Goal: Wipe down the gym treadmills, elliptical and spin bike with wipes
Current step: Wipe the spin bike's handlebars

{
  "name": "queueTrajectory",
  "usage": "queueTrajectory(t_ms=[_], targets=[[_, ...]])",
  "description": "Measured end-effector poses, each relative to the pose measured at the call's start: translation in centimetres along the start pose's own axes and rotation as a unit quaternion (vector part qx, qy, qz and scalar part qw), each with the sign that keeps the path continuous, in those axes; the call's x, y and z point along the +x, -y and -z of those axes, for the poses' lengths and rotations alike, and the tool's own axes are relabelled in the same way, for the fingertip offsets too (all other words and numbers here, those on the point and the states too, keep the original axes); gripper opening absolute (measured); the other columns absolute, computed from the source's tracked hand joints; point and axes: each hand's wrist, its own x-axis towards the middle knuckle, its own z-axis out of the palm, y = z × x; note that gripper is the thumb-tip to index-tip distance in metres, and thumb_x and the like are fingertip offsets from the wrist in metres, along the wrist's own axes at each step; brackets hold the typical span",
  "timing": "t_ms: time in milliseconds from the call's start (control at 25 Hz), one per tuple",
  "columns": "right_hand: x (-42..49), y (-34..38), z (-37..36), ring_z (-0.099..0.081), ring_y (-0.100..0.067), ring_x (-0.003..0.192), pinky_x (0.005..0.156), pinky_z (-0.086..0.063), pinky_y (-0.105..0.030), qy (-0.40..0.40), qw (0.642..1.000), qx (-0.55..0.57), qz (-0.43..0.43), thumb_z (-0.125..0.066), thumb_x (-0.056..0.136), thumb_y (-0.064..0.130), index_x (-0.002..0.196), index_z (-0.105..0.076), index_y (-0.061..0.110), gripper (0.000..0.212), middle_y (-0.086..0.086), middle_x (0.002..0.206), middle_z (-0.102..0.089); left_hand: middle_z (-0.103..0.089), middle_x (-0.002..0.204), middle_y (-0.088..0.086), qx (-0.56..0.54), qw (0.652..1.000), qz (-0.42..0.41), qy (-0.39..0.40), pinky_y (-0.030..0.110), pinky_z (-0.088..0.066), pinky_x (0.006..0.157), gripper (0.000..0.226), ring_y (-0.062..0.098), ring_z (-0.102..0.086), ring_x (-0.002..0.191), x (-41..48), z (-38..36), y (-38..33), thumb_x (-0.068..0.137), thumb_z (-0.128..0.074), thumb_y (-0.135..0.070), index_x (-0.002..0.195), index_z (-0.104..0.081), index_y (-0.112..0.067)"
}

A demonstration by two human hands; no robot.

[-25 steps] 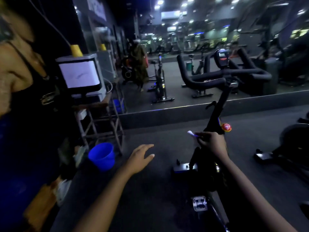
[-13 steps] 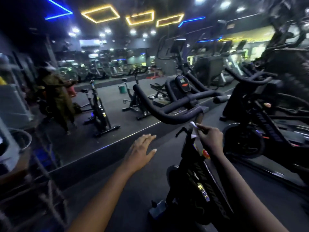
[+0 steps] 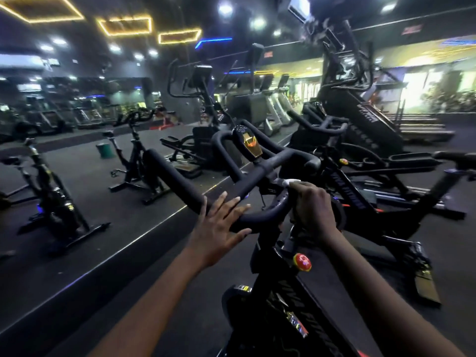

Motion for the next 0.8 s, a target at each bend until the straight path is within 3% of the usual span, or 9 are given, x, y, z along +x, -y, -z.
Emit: queueTrajectory(t_ms=[120,280,440,520,560,680,800], targets=[[-2.5,1.8,-1.2,-0.063,-0.023,0.088,0.075,-0.046,-0.025,-0.014,0.999,-0.052,0.008,-0.069,0.069,0.002,0.107,-0.068,0.016,0.041,-0.004,0.102,-0.068,-0.045,0.145,-0.002,-0.034,0.994,-0.029,-0.1,0.049,-0.002,0.115,0.06,0.019,-0.024,0.141,-0.3,-1.9,0.8,0.093,-0.017,-0.068,0.134,-0.044,-0.033],[-6.1,5.7,-1.8,-0.061,-0.02,0.077,0.072,-0.041,-0.021,-0.009,0.994,-0.099,0.043,-0.081,0.059,0.011,0.106,-0.068,0.012,0.048,0.0,0.101,-0.068,-0.047,0.141,-0.004,-0.05,0.988,-0.039,-0.141,0.05,-0.009,0.113,0.054,0.018,-0.032,0.136,-0.1,-2.7,0.9,0.095,-0.021,-0.064,0.131,-0.045,-0.032],[-2.6,5.1,0.7,-0.063,-0.014,0.086,0.076,-0.047,-0.023,-0.011,0.999,-0.025,0.044,-0.054,0.074,0.026,0.097,-0.07,0.017,0.03,0.0,0.099,-0.069,-0.05,0.138,-0.005,-0.068,0.984,-0.048,-0.158,0.049,-0.005,0.114,0.053,0.018,-0.034,0.134,-0.1,-2.9,0.9,0.095,-0.021,-0.063,0.128,-0.048,-0.03],[0.6,2.6,0.9,-0.065,-0.019,0.093,0.081,-0.048,-0.024,0.008,0.997,-0.079,0.002,-0.053,0.082,0.019,0.101,-0.071,0.011,0.028,-0.006,0.102,-0.07,-0.05,0.137,-0.005,-0.075,0.983,-0.049,-0.159,0.049,-0.004,0.115,0.055,0.018,-0.034,0.135,0.0,-2.9,0.8,0.095,-0.022,-0.062,0.126,-0.052,-0.029],[1.7,1.7,0.6,-0.065,-0.023,0.097,0.083,-0.05,-0.028,0.056,0.992,-0.117,-0.008,-0.053,0.083,0.016,0.103,-0.071,0.011,0.027,-0.007,0.105,-0.069,-0.05,0.137,-0.005,-0.074,0.983,-0.05,-0.16,0.049,-0.004,0.115,0.055,0.019,-0.035,0.135,0.0,-2.8,0.8,0.095,-0.022,-0.062,0.126,-0.053,-0.028],[2.2,1.4,-0.6,-0.062,-0.028,0.093,0.077,-0.051,-0.037,0.155,0.963,-0.218,0.032,-0.035,0.082,0.026,0.097,-0.072,0.01,0.043,-0.008,0.103,-0.068,-0.05,0.137,-0.005,-0.075,0.982,-0.055,-0.167,0.05,-0.004,0.115,0.053,0.02,-0.036,0.134,0.0,-3.0,0.8,0.094,-0.029,-0.059,0.125,-0.056,-0.026],[0.0,3.8,-0.9,-0.062,-0.024,0.079,0.062,-0.051,-0.027,0.116,0.952,-0.263,0.101,-0.031,0.076,0.026,0.079,-0.07,0.009,0.042,-0.006,0.085,-0.067,-0.053,0.136,-0.003,-0.079,0.98,-0.061,-0.174,0.051,-0.006,0.114,0.051,0.022,-0.039,0.132,0.1,-3.1,0.9,0.09,-0.038,-0.055,0.123,-0.06,-0.024]])
